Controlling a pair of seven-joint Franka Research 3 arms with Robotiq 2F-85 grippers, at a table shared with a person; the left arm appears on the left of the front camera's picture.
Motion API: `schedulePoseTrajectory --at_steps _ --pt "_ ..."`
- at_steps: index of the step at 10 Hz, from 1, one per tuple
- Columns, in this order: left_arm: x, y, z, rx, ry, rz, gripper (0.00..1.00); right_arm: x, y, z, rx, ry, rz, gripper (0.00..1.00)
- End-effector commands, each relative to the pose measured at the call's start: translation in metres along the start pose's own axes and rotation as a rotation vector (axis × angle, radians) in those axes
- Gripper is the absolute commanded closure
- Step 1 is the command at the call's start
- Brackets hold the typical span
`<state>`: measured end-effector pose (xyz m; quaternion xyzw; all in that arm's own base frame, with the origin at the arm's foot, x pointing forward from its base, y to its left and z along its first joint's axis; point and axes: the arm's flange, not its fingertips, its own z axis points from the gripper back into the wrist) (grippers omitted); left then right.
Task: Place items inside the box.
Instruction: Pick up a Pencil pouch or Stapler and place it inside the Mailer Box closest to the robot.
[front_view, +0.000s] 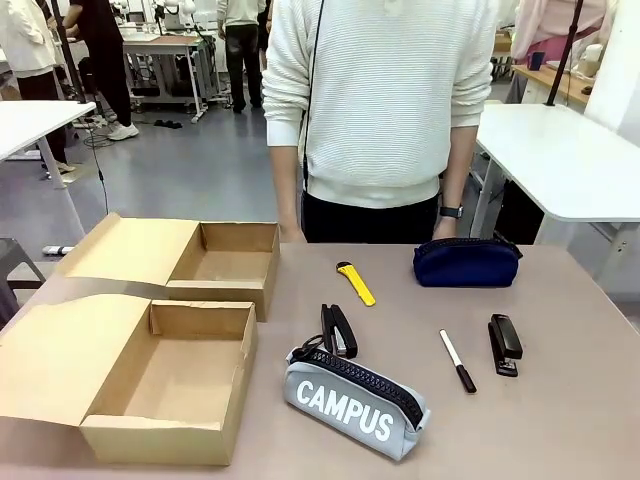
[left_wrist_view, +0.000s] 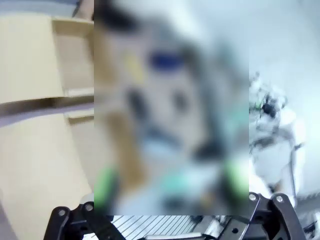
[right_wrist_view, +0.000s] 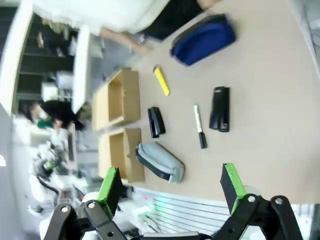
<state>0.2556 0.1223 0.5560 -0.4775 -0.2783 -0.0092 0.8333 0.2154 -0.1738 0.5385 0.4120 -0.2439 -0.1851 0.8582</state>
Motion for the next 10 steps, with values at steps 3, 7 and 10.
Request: schedulePoseTrajectory --at_steps 3,7,10 --pt "-0.079 0.083 -0.009 -0.086 -0.341 0.380 0.00 0.005 -0.108 -0.005 0.227 -0.197 -0.305 0.00" --pt "-0.023 0.092 0.078 -0.054 -0.295 0.360 0.00 0.006 -0.088 0.026 0.118 -0.101 -0.234 0.00" --pt "-0.023 0.092 0.078 -0.054 -0.295 0.360 0.00 0.010 -0.057 -0.007 -0.005 -0.069 -0.206 0.00"
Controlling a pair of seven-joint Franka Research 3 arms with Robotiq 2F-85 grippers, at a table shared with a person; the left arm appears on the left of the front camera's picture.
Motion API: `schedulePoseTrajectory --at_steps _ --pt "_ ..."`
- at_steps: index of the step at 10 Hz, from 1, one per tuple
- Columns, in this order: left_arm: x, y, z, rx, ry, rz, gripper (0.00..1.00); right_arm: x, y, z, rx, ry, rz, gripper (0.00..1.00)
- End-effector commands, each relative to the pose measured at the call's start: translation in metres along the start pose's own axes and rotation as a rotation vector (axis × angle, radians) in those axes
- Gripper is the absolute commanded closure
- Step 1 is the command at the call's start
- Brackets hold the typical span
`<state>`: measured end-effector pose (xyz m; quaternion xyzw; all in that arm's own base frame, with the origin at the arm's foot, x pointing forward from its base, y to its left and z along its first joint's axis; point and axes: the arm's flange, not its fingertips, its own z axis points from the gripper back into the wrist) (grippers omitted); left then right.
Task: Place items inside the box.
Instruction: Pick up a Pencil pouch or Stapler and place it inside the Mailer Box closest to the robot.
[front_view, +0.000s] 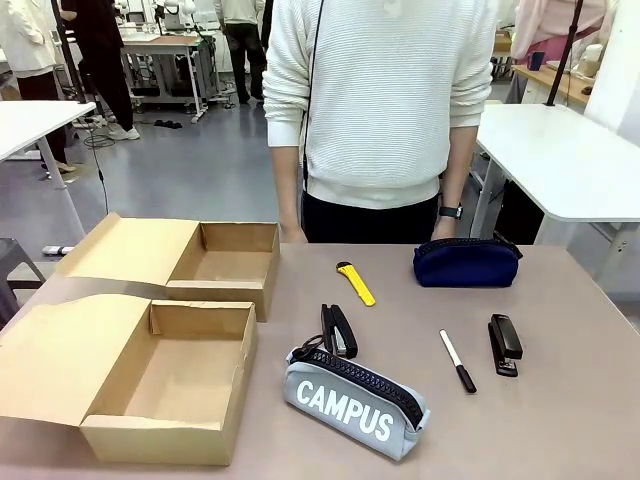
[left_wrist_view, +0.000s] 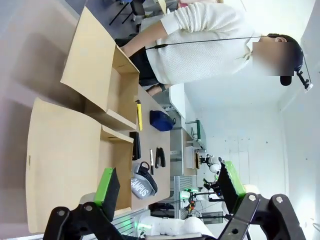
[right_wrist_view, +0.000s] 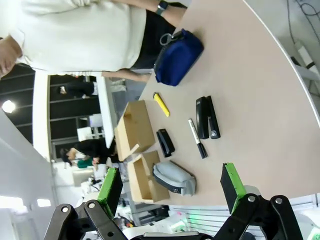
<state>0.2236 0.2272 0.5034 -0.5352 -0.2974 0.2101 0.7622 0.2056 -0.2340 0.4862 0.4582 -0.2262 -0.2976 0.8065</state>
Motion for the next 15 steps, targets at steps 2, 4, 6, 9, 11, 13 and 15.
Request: schedulePoseTrajectory --at_steps 2,4,6,9,11,13,15 --pt "0.004 0.001 -0.001 -0.017 -0.007 -0.020 0.00 -0.033 0.093 -0.113 -0.303 0.137 0.263 0.00" --pt "0.004 0.001 -0.001 -0.017 -0.007 -0.020 0.00 -0.067 0.138 -0.194 -0.532 0.224 0.440 0.00" --pt "0.004 0.001 -0.001 -0.017 -0.007 -0.020 0.00 -0.071 0.144 -0.227 -0.612 0.193 0.455 0.00" --pt "0.004 0.001 -0.001 -0.017 -0.007 -0.020 0.00 0.004 0.077 -0.098 -0.170 0.150 0.114 0.00" --pt "0.004 0.001 -0.001 -0.017 -0.007 -0.020 0.00 0.025 0.023 -0.019 0.189 0.201 0.020 0.00" --pt "0.004 0.001 -0.001 -0.017 -0.007 -0.020 0.00 0.037 -0.025 0.007 0.285 0.149 -0.168 0.00" --pt "0.004 0.001 -0.001 -0.017 -0.007 -0.020 0.00 0.040 -0.040 -0.002 0.281 0.159 -0.201 0.00"
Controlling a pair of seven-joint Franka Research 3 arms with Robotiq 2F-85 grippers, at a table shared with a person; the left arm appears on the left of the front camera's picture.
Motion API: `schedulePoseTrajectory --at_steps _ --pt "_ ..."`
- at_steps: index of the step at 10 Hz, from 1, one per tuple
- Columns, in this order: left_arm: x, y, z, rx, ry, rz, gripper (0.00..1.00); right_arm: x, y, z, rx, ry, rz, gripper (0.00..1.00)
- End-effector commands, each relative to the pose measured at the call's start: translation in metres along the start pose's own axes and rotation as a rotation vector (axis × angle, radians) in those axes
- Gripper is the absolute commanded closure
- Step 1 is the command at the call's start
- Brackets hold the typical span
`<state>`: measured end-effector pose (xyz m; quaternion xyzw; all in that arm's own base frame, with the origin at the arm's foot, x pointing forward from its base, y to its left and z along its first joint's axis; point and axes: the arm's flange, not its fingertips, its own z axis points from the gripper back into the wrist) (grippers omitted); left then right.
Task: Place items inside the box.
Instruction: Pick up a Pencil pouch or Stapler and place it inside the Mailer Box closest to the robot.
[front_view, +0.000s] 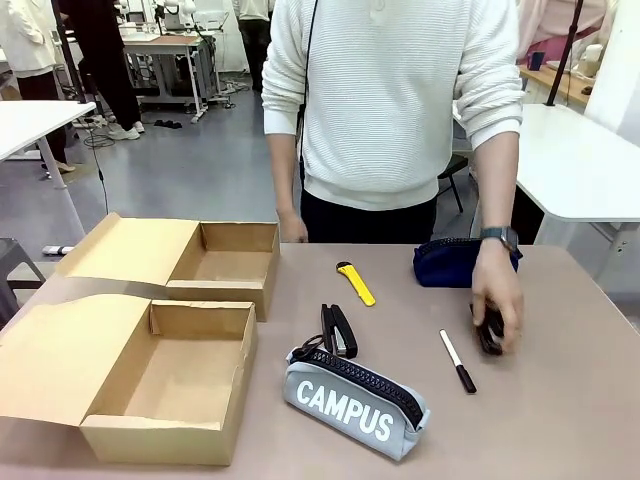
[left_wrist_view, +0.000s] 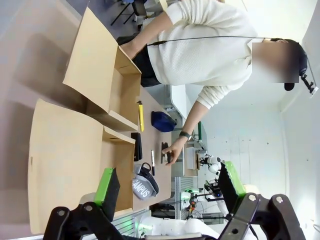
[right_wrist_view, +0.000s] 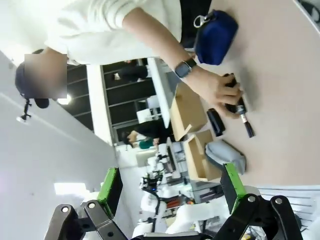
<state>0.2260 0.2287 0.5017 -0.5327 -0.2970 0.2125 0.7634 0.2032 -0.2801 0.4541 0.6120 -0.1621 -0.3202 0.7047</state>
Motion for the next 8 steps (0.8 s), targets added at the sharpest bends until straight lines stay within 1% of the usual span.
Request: schedulePoseTrajectory --at_steps 1,3,5,6,7,8 --pt "0.001 -0.001 0.000 -0.024 -0.005 -0.022 0.00 0.014 0.010 -0.024 -0.040 0.030 0.027 0.00" --pt "0.001 -0.001 0.000 -0.024 -0.005 -0.022 0.00 0.010 0.024 -0.036 -0.088 0.024 0.072 0.00" --pt "0.001 -0.001 0.000 -0.024 -0.005 -0.022 0.00 0.003 0.036 -0.056 -0.181 0.003 0.115 0.00" --pt "0.001 -0.001 0.000 -0.024 -0.005 -0.022 0.00 -0.005 0.045 -0.084 -0.292 -0.026 0.259 0.00" --pt "0.001 -0.001 0.000 -0.024 -0.005 -0.022 0.00 -0.016 0.057 -0.117 -0.325 0.017 0.567 0.00" --pt "0.001 -0.001 0.000 -0.024 -0.005 -0.022 0.00 -0.023 0.067 -0.150 -0.332 0.117 0.871 0.00"
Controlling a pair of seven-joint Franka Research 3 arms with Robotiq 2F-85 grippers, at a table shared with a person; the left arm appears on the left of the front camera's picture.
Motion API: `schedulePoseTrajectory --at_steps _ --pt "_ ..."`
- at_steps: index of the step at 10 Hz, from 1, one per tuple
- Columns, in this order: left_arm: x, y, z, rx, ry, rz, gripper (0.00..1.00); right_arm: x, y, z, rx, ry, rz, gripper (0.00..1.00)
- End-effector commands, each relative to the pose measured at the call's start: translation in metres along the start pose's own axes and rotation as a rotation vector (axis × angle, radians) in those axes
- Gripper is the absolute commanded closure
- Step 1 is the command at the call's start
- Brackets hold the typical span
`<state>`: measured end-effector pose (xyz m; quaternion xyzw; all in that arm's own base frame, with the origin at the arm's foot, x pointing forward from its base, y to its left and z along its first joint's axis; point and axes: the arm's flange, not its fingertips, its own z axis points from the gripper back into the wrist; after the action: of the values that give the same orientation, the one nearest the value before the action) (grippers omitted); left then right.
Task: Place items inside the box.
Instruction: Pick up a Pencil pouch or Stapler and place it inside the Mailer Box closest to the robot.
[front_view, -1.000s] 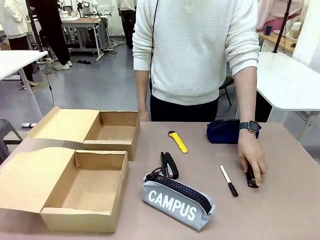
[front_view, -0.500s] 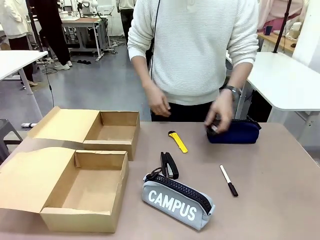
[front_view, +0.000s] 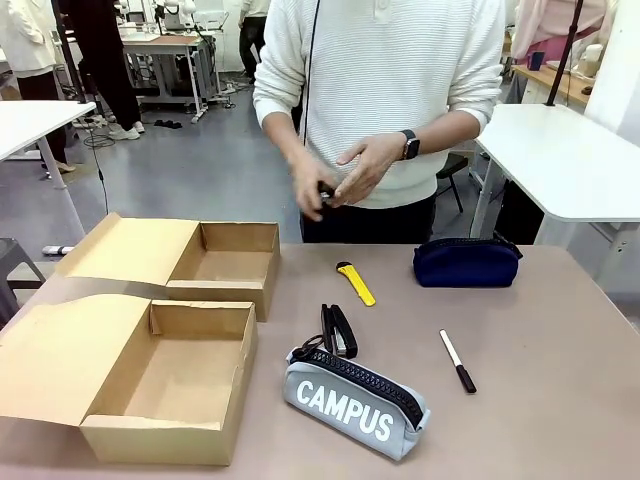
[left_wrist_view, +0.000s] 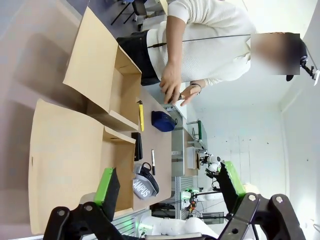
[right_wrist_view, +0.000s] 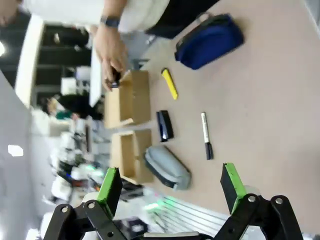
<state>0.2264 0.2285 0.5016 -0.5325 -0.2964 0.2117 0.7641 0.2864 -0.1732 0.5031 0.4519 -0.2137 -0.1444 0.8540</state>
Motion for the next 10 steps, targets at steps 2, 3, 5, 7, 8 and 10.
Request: schedulePoseTrajectory --at_steps 2,3,5,7,8,10 --pt "0.001 -0.001 0.000 -0.024 -0.007 -0.021 0.00 -0.008 0.032 -0.074 -0.144 0.242 0.878 0.00" --pt "0.001 -0.001 0.000 -0.024 -0.007 -0.021 0.00 -0.016 0.040 -0.083 -0.294 0.292 0.887 0.00" --pt "0.001 -0.001 0.000 -0.024 -0.007 -0.021 0.00 -0.015 0.050 -0.080 -0.146 0.228 0.414 0.00" --pt "0.001 -0.001 0.000 -0.024 -0.007 -0.021 0.00 -0.017 0.058 -0.100 -0.294 0.356 0.573 0.00" --pt "0.001 -0.001 0.000 -0.024 -0.007 -0.021 0.00 0.009 0.052 -0.119 -0.255 0.480 0.715 0.00" --pt "0.001 -0.001 0.000 -0.024 -0.007 -0.021 0.00 0.051 0.048 -0.168 -0.310 0.752 1.150 0.00"
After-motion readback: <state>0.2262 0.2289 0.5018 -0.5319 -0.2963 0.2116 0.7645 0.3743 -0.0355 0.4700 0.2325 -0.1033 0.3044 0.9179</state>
